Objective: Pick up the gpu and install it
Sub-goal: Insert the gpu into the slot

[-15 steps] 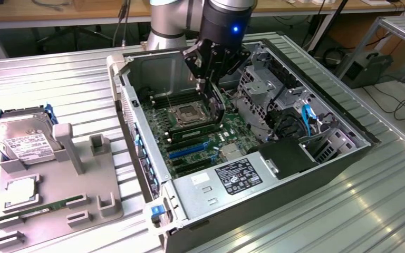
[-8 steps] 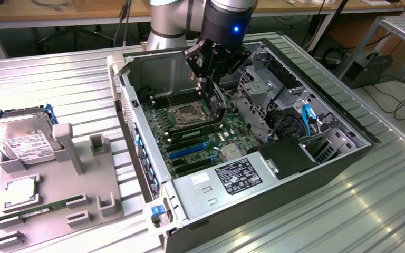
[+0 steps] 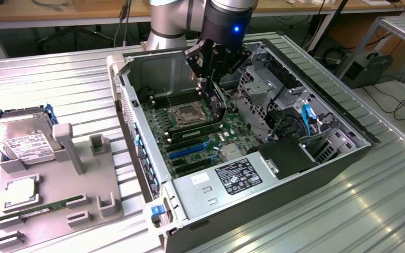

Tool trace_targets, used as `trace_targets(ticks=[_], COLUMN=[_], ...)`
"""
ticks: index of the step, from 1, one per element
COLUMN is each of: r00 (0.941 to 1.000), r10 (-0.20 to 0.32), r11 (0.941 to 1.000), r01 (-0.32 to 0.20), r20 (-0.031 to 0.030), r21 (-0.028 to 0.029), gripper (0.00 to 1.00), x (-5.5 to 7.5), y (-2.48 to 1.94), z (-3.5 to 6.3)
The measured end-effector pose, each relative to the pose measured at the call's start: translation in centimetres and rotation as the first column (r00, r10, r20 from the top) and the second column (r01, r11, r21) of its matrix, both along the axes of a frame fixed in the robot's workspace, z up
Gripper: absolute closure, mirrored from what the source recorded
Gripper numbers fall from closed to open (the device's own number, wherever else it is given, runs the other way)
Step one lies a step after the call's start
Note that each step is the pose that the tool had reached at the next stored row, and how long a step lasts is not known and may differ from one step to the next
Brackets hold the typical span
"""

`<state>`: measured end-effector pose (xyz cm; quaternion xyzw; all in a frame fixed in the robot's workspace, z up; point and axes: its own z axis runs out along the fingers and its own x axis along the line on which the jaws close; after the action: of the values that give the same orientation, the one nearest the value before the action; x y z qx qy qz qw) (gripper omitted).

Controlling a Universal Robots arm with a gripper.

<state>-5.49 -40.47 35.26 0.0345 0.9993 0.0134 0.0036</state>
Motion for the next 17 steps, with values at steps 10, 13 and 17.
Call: trace_targets(ticks=[10,13,17], r00=[0.9997,0.9992,0.9981], r10=[0.024,0.040,0.061], r11=[0.9997,0.9992,0.9981], r01=[-0.024,-0.040,-0.061], r20=[0.0000,0.0000,0.0000], r21=[0.0000,0.0000,-0.0001], gripper=[0.74,0.74,0.74], x=[0.00,0.00,0.00], y=[0.00,0.00,0.00], z=[0.00,0.00,0.00])
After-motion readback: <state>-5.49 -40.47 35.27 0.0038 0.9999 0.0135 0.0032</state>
